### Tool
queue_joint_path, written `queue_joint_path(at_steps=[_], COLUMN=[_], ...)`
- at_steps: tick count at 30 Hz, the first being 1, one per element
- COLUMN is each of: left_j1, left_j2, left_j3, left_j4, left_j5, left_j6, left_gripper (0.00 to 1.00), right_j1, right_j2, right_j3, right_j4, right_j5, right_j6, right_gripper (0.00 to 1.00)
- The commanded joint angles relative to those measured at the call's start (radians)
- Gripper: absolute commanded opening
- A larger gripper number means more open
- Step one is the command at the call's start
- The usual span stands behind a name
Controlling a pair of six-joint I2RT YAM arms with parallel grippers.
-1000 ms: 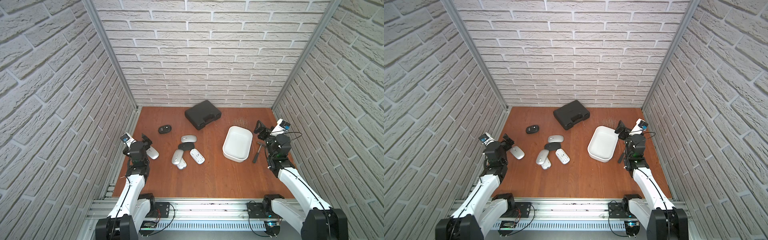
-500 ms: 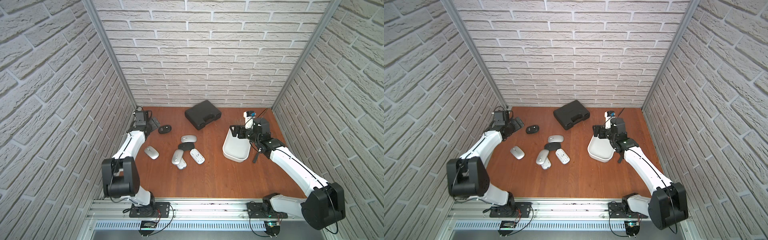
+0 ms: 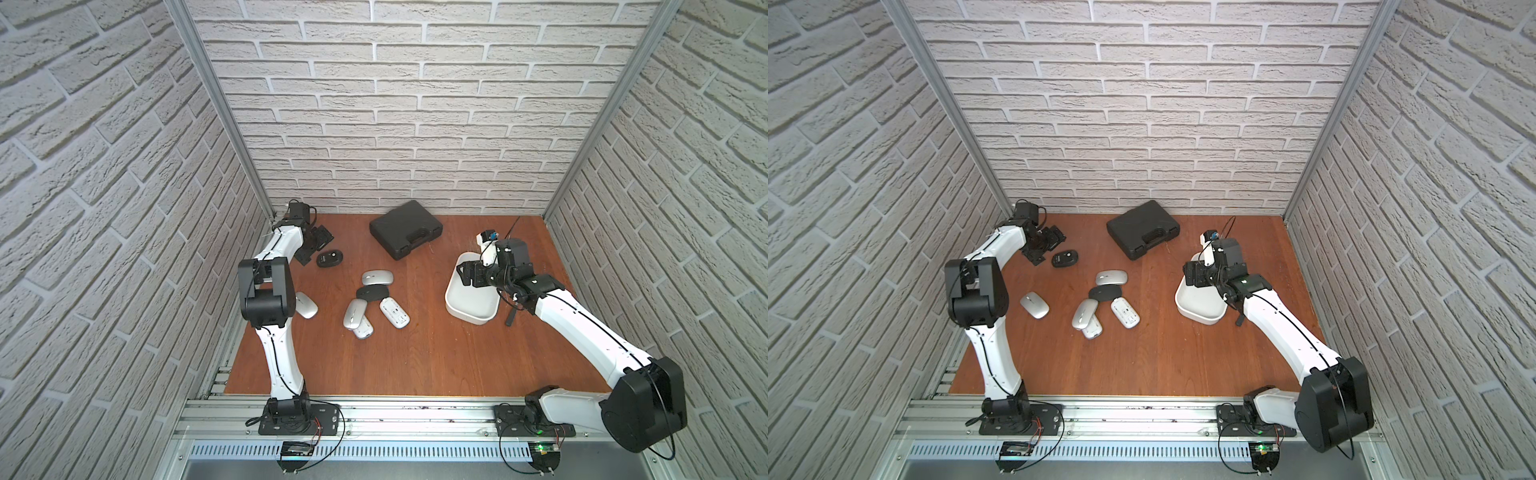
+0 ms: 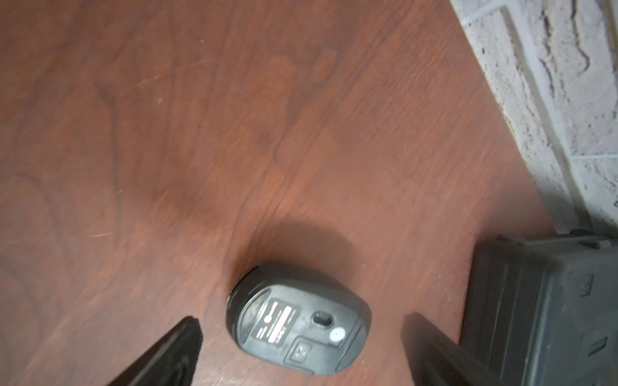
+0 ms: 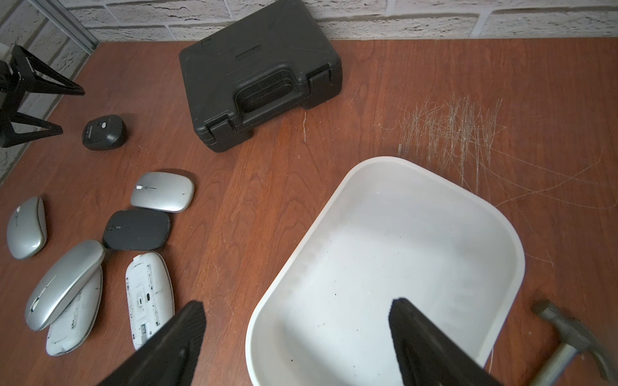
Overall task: Put the mouse in the storage box
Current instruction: Pick up the mouse from the center of the board.
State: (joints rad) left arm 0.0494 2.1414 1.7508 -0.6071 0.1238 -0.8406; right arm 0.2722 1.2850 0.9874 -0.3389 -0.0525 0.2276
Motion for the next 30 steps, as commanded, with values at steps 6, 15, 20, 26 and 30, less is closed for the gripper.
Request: queue_joint_path(at_steps=[6, 15, 20, 26, 30], left_j1=[-0.018, -0.057, -0.084, -0.1, -0.092], left_j2=[0.173, 0.219, 0.223, 0.189, 0.21], left_j3=[0.231, 0.336, 0.335, 0.284, 0.288], left_j4=[-0.167, -0.364, -0.425, -0.435, -0.417], left_j5=[-0.036, -0.122, -0.17, -0.223, -0.193], left_j6=[0.059, 0.25, 0.31, 0.325, 0.331], left_gripper=[0.98, 0.98, 0.98, 0.98, 0.97], right_j1=[0.006, 0.007, 0.007, 0.008, 0.009], right_j2=[0.0, 0.004, 0.008, 0.01, 0.013], right_j3=[0.031, 0.022, 0.022, 0.018, 0.017], right_j4=[-0.017, -0.02, -0.019, -0.02, -0.02], right_j5=[0.021, 0.019, 0.011, 0.009, 0.001], right_j6=[-0.016, -0.004, 0.003, 0.009, 0.015], right_gripper=[0.9, 0.9, 0.9, 0.9, 0.9])
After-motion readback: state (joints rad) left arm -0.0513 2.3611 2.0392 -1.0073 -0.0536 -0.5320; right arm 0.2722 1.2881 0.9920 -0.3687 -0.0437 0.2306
